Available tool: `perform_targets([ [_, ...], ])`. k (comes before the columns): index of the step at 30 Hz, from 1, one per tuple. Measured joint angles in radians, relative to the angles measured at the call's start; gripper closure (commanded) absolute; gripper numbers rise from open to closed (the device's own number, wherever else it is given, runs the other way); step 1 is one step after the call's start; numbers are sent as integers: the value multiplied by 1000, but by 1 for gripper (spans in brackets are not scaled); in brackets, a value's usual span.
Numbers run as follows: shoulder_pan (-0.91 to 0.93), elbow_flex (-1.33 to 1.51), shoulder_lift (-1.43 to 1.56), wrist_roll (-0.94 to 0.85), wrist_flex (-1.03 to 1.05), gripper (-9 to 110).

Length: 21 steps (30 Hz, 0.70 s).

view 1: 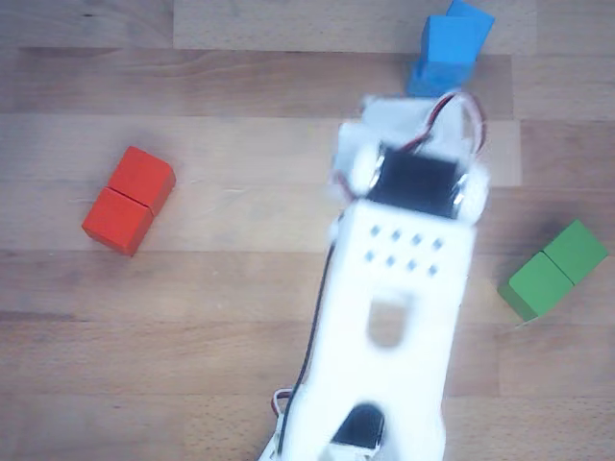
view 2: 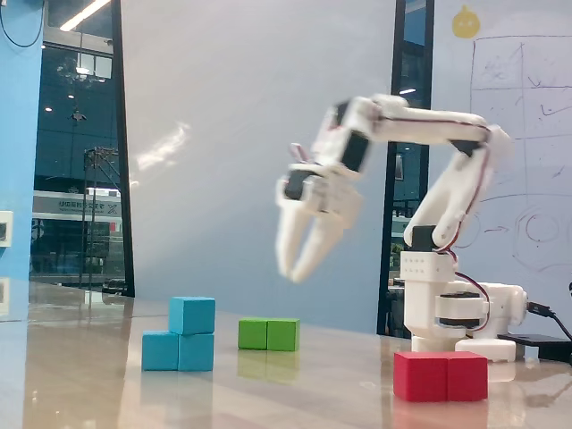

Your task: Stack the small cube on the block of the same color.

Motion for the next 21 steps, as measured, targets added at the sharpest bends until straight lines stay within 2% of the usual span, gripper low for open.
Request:
perform_targets([
  [5, -104, 313, 337, 0, -46, 101],
  [11, -156, 600, 716, 0, -9, 101],
  [21, -164, 744, 1121, 0, 149, 101],
])
